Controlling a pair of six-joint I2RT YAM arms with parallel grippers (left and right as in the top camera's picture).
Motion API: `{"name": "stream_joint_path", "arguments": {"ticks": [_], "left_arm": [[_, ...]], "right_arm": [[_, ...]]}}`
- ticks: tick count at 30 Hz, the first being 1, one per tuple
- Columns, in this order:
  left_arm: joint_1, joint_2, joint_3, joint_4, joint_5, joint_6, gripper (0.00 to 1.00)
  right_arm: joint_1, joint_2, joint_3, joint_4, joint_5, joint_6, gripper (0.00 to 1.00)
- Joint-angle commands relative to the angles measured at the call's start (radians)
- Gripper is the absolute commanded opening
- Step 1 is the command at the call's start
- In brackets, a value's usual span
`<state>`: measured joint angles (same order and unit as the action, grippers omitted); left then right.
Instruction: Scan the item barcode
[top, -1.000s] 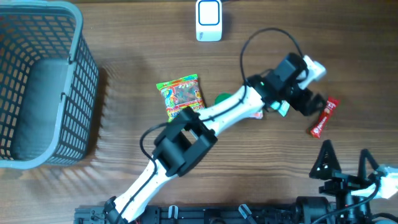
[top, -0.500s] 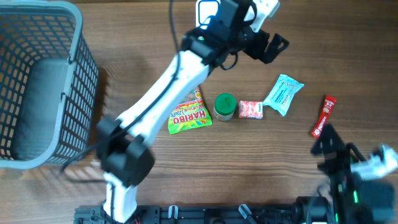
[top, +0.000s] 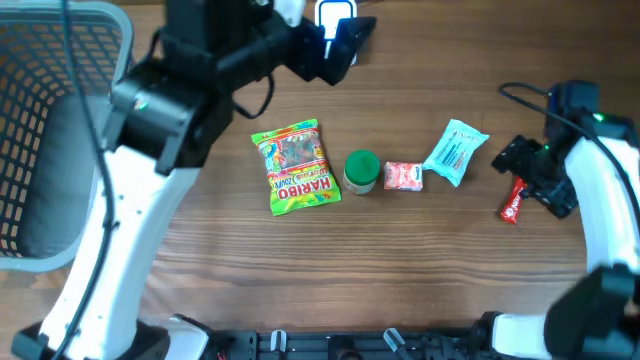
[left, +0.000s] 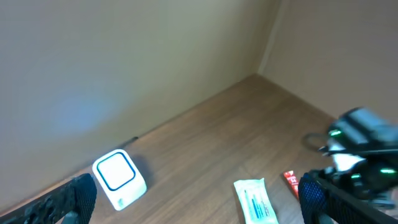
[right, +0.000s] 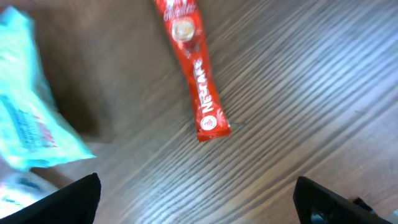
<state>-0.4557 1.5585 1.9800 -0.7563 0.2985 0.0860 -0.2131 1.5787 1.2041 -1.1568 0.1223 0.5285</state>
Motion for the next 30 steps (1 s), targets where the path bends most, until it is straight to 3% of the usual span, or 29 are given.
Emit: {"name": "stream_joint_path", "arguments": {"ticks": [1,10,18,21,23,24,25,30], "left_arm": [[0.009,-0.014,0.011,-0.039,-0.004,0.014,1.00],[0.009,-0.016,0.011,-0.124,-0.005,0.012,1.00],[0.009,-0.016,0.011,-0.124,-0.005,0.012,1.00],[0.009,-0.016,0.011,-0.124,-0.005,0.012,1.00],[0.009,-0.016,0.011,-0.124,-0.005,0.012,1.00],[0.009,-0.016,0.011,-0.124,-0.005,0.012,1.00],[0.009,-0.016,0.011,-0.125,-0.005,0.012,1.00],[0.009,-0.016,0.011,-0.124,-0.039,0.012,1.00]], "right_arm": [[-0.003,0.116,0.017,0.032,-0.056,-0.077,1.00],[-0.099,0.269,-0.025,0.132,0.035,-0.044,1.00],[-0.160,0.306,-0.177,0.406,0.002,-0.085,0.95],[-0.161,0.356,-0.242,0.515,-0.061,-0.138,0.74],[-0.161,0.389,-0.254,0.541,-0.080,-0.134,0.42],[-0.160,0.407,-0.254,0.546,-0.080,-0.126,0.15],[-0.161,0.428,-0.254,0.552,-0.080,-0.114,0.04],[-0.181,0.437,-0.101,0.471,-0.101,-0.122,0.04]]}}
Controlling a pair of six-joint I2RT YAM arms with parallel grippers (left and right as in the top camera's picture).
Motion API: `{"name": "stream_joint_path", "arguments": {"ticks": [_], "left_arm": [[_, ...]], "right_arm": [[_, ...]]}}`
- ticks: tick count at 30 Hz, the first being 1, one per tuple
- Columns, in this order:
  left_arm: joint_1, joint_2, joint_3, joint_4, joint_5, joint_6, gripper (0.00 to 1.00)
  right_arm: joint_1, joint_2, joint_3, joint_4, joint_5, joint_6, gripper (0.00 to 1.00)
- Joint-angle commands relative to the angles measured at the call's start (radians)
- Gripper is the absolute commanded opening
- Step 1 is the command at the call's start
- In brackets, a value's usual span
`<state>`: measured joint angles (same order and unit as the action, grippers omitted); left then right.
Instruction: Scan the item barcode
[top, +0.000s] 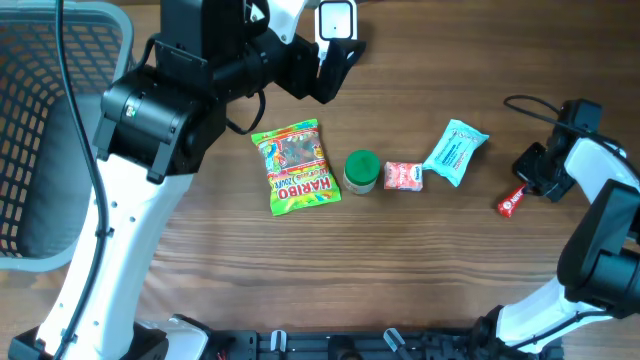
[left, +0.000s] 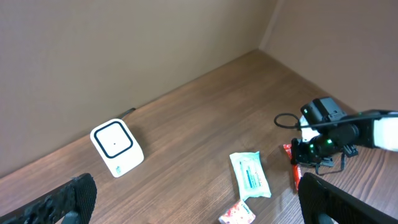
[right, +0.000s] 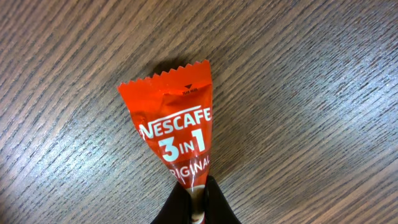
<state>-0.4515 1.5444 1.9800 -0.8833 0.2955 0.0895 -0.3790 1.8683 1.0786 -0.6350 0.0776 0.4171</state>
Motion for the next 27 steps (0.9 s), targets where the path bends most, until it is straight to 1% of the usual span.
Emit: {"name": "stream_joint_path", "arguments": {"ticks": [1,3,6,9,12,16,17,18,19,20,21,23,24,25,27], "left_arm": [[0.005,-0.002,0.011,0.007,-0.059,0.009,1.00],[0.005,-0.014,0.011,0.038,-0.156,0.008,1.00],[0.005,-0.047,0.011,0.107,-0.345,0.008,1.00],[0.007,-0.088,0.011,0.188,-0.509,0.008,1.00],[0.027,-0.116,0.011,0.263,-0.626,0.012,1.00],[0.057,-0.129,0.011,0.258,-0.759,0.012,1.00],[0.062,-0.129,0.011,0.246,-0.791,0.012,1.00],[0.067,-0.130,0.011,0.236,-0.821,0.012,1.00],[0.071,-0.131,0.011,0.235,-0.843,0.012,1.00],[0.076,-0.133,0.011,0.240,-0.855,0.011,1.00],[0.080,-0.140,0.011,0.241,-0.854,0.011,1.00],[0.081,-0.159,0.011,0.240,-0.854,0.011,1.00],[0.082,-0.173,0.011,0.238,-0.854,0.012,1.00],[0.084,-0.184,0.011,0.236,-0.854,0.011,1.00],[0.099,-0.217,0.009,0.229,-0.854,0.011,1.00]], "right_arm": [[-0.031,0.148,0.101,-0.091,-0.057,-0.026,0.04],[-0.076,0.148,0.247,-0.148,-0.049,-0.024,0.04],[-0.166,0.148,0.369,-0.125,-0.048,-0.022,0.04],[-0.259,0.154,0.387,-0.045,-0.009,-0.034,0.04],[-0.317,0.215,0.387,0.021,0.038,-0.082,0.04],[-0.339,0.354,0.389,0.062,0.223,-0.090,0.05],[-0.341,0.369,0.392,0.066,0.237,-0.103,0.12],[-0.342,0.374,0.398,0.066,0.237,-0.106,0.33],[-0.342,0.373,0.412,0.058,0.236,-0.119,0.61],[-0.342,0.368,0.442,0.032,0.236,-0.127,0.86],[-0.342,0.361,0.510,-0.030,0.235,-0.126,1.00],[-0.341,0.350,0.639,-0.149,0.202,-0.126,0.99],[-0.338,0.341,0.711,-0.212,0.135,-0.126,1.00],[-0.335,0.335,0.764,-0.261,0.059,-0.127,1.00],[-0.317,0.314,0.869,-0.382,-0.191,-0.146,1.00]]}}
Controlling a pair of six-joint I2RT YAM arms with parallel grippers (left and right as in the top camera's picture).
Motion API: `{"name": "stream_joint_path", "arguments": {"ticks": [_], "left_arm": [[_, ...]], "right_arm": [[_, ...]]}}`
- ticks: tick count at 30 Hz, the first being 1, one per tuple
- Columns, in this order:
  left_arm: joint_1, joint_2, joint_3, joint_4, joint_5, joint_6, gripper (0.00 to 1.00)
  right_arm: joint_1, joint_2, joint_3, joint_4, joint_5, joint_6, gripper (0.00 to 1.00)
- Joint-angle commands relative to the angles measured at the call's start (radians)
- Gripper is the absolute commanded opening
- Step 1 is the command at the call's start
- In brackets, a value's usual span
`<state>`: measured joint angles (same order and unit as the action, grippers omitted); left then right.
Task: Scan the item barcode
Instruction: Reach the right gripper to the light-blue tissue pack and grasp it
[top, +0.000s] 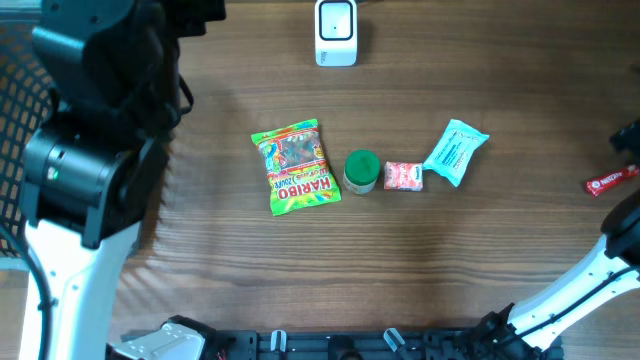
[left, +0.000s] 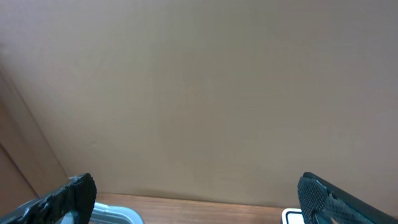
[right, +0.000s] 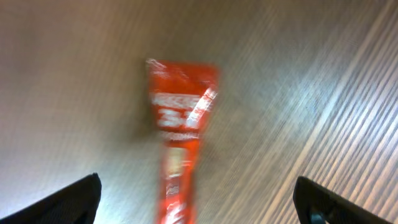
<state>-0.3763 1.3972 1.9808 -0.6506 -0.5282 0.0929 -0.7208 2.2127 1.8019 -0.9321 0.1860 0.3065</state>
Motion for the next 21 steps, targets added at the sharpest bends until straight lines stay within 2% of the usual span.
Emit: {"name": "stream_joint_path", "arguments": {"ticks": [1,5,7,10,13,15,19,21], "left_arm": [[0.037,-0.089,0.002,-0.003,-0.030,0.008,1.00],[0.117,-0.195,-0.067,-0.003,0.074,0.008,1.00],[0.148,-0.250,-0.118,0.003,0.138,0.007,1.00],[0.169,-0.322,-0.201,0.041,0.154,0.004,1.00],[0.172,-0.368,-0.268,0.077,0.154,0.004,1.00],[0.172,-0.395,-0.303,0.098,0.154,0.005,1.00],[0.172,-0.425,-0.329,0.114,0.154,0.005,1.00],[0.172,-0.428,-0.329,0.115,0.154,0.005,1.00]], "right_arm": [[0.038,-0.042,0.175,-0.130,-0.414,-0.071,1.00],[0.101,-0.061,0.167,-0.271,-0.721,-0.092,1.00],[0.156,-0.061,0.140,-0.365,-0.712,-0.097,1.00],[0.264,-0.061,0.085,-0.419,-0.603,-0.096,1.00],[0.370,-0.061,-0.003,-0.363,-0.523,-0.093,1.00],[0.429,-0.061,-0.091,-0.313,-0.523,-0.035,1.00],[0.478,-0.063,-0.271,-0.214,-0.541,0.037,1.00],[0.479,-0.063,-0.393,-0.091,-0.578,0.044,1.00]]}}
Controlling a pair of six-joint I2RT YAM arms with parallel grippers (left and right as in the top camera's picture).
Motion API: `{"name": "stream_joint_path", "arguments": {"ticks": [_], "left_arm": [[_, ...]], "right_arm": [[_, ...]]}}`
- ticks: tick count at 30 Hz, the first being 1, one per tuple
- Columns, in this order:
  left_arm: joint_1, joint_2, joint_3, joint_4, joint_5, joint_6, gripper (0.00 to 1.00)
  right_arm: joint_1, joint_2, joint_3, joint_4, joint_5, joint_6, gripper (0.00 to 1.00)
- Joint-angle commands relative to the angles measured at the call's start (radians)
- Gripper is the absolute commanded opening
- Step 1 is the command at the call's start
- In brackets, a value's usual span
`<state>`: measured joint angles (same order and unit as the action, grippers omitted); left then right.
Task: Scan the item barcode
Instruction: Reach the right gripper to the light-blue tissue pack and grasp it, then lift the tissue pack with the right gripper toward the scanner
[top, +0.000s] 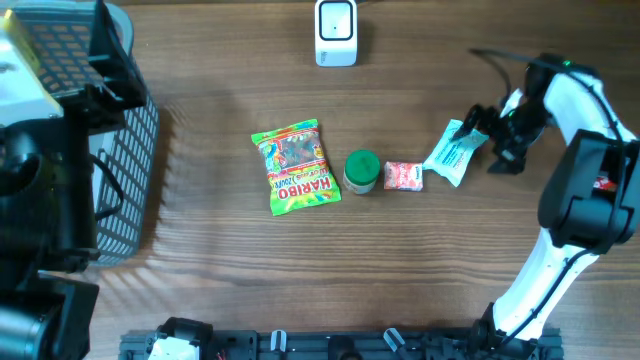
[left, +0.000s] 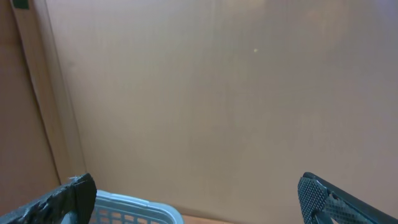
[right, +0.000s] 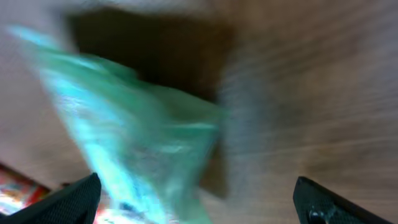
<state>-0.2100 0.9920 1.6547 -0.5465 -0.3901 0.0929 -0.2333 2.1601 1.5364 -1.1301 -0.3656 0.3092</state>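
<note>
The white scanner (top: 336, 30) stands at the back middle of the table. In a row lie a Haribo bag (top: 295, 167), a green-lidded jar (top: 361, 171), a small pink packet (top: 403, 176) and a teal tissue pack (top: 455, 152). My right gripper (top: 497, 140) is just right of the teal pack (right: 124, 124), open (right: 196, 202), with nothing between its fingers; that view is blurred. My left gripper (left: 196, 199) is open, far left over the basket, facing the wall.
A grey mesh basket (top: 120, 170) stands at the left edge, its rim (left: 124, 208) low in the left wrist view. A red coffee stick (top: 606, 183) shows at the far right beside my right arm. A black cable runs along the back right.
My right gripper was over the red stick at the far right edge; now it is beside the teal pack, still open. The left arm has moved further left, over the basket.
My right gripper hung open over the red stick near the teal pack, then was shut on the stick's end. Later the stick lay further right at the table's edge with the gripper open above it. The left arm went from the scanner to the basket.
</note>
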Motion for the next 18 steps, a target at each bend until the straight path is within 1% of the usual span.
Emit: {"name": "stream_joint_path", "arguments": {"ticks": [1,2,3,4,5,6,7,9,10,11,12,13,14,15,16,17,18], "left_arm": [[0.006,-0.023,-0.003,0.011,0.016,0.005,1.00],[0.006,-0.023,-0.003,0.011,0.016,0.005,1.00],[0.006,-0.023,-0.003,0.011,0.016,0.004,1.00],[0.006,-0.023,-0.003,0.011,0.016,0.004,1.00],[0.006,-0.023,-0.003,0.011,0.016,0.005,1.00],[0.006,-0.023,-0.003,0.011,0.016,0.004,1.00],[0.006,-0.023,-0.003,0.011,0.016,0.004,1.00],[0.006,-0.023,-0.003,0.010,0.016,0.004,1.00],[0.006,-0.023,-0.003,0.011,0.016,0.004,1.00],[0.006,-0.023,-0.003,0.010,0.016,0.005,1.00],[0.006,-0.023,-0.003,0.011,0.016,0.005,1.00],[0.006,-0.023,-0.003,0.011,0.016,0.005,1.00],[0.006,-0.023,-0.003,0.011,0.016,0.005,1.00],[0.006,-0.023,-0.003,0.011,0.016,0.005,1.00],[0.006,-0.023,-0.003,0.011,0.016,0.005,1.00],[0.006,-0.023,-0.003,0.010,0.016,0.005,1.00],[0.006,-0.023,-0.003,0.011,0.016,0.005,1.00]], "right_arm": [[-0.009,-0.010,-0.186,0.184,-0.028,0.069,1.00],[-0.008,-0.010,-0.247,0.264,-0.028,0.097,0.98],[-0.006,-0.010,-0.295,0.325,-0.028,0.122,0.91],[-0.005,-0.010,-0.344,0.391,-0.028,0.146,0.75],[-0.005,-0.010,-0.382,0.439,-0.028,0.164,0.52],[-0.005,-0.010,-0.417,0.485,-0.028,0.188,0.16],[-0.005,-0.010,-0.434,0.513,-0.028,0.209,0.04],[-0.005,-0.010,-0.435,0.538,-0.028,0.202,0.06],[-0.003,-0.010,-0.435,0.555,-0.028,0.180,0.20],[-0.001,-0.010,-0.435,0.561,-0.026,0.149,0.47],[0.003,-0.010,-0.436,0.555,-0.019,0.127,0.56],[0.008,-0.010,-0.436,0.544,-0.001,0.124,0.56],[0.018,-0.010,-0.437,0.536,0.023,0.125,0.55],[0.032,-0.010,-0.446,0.536,0.034,0.124,0.36],[0.040,-0.009,-0.451,0.534,0.032,0.130,0.12],[0.046,-0.010,-0.451,0.526,0.024,0.141,0.04],[0.051,-0.010,-0.451,0.522,-0.006,0.139,0.04]]}}
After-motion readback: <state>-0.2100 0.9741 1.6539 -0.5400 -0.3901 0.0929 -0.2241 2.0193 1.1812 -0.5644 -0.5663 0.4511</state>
